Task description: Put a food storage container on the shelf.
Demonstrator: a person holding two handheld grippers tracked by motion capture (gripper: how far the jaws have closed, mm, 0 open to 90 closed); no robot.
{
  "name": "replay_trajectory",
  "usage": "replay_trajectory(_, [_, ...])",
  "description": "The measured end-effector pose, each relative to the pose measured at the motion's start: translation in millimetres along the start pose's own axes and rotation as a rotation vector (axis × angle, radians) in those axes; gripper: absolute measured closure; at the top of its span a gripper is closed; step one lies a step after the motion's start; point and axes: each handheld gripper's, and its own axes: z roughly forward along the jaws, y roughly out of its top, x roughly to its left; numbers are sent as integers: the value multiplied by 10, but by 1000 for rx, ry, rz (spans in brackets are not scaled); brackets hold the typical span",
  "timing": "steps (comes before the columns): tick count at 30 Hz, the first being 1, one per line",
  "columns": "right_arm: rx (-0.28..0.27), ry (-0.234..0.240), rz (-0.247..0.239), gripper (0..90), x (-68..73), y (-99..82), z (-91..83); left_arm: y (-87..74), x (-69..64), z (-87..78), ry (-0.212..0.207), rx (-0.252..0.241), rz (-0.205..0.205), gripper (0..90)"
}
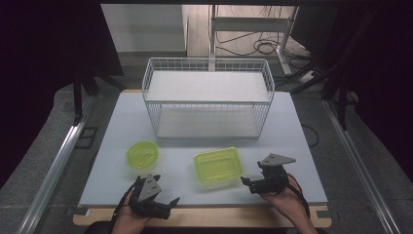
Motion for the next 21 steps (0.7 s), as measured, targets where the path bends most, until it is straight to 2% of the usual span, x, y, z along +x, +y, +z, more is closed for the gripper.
replay_trajectory(8, [16,47,34,261,-70,110,-10,-1,-9,12,1,7,11,40])
replay_trajectory(14, [-7,107,120,379,-215,241,34,-1,-18,32,2,14,14,40])
replay_trajectory(20, [24,188,229,463,-343,317,223,2,-36,46,-1,18,22,40])
replay_trajectory(21, [32,191,235,474,-351,332,253,1,-37,47,0,17,22,40])
